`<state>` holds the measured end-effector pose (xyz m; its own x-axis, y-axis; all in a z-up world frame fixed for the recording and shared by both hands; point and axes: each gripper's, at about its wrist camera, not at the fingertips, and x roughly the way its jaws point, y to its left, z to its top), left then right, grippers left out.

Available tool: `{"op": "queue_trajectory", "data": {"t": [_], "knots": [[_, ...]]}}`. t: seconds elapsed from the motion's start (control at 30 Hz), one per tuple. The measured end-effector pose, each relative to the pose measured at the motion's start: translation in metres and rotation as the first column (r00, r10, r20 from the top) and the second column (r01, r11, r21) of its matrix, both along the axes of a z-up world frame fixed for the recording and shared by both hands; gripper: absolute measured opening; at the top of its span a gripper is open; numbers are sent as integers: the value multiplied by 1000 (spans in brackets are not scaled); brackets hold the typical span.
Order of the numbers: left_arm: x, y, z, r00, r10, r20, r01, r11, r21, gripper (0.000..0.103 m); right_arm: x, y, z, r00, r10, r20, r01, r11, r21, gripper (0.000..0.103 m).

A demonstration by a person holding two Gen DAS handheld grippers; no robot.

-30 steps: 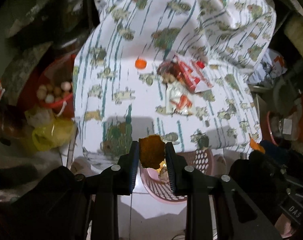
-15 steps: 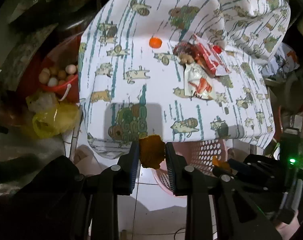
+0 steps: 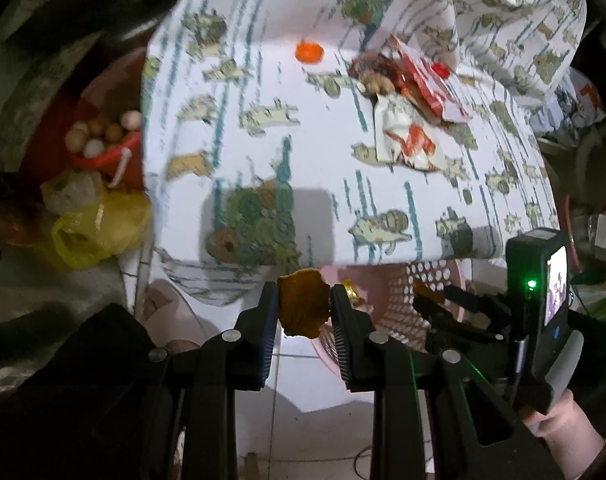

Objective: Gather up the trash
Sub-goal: 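Carry the orange peel in the right tool and orange piece in the left tool over the basket, then open both tools to drop the orange pieces into the pink basket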

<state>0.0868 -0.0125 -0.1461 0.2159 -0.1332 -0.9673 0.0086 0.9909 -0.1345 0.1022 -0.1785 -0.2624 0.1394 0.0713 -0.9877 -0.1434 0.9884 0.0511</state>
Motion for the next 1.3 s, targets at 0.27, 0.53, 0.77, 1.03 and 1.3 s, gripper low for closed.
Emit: {"op": "queue_trajectory", "data": {"t": [0.27, 0.53, 0.77, 1.03, 1.3], "knots": [[4, -12, -25, 997, -13, -71, 11, 1000, -16, 25, 4, -18, 7, 998, -68, 1, 68, 997, 40, 52], [8, -30, -51, 988, -55, -142, 53, 998, -15, 25, -9, -31, 72, 987, -82, 135, 69, 992, 102, 50], [4, -44, -75, 977, -100, -190, 102, 995, 0, 25, -26, -40, 145, 944, -63, 323, 19, 991, 135, 49], [13, -57, -88, 976, -74, -206, 68, 997, -38, 31, -16, -34, 157, 926, -37, 375, 3, 996, 90, 49], [17, -68, -71, 985, -107, -138, 116, 992, 59, 65, -3, -54, 147, 924, -146, 353, 114, 987, 111, 49]]}}
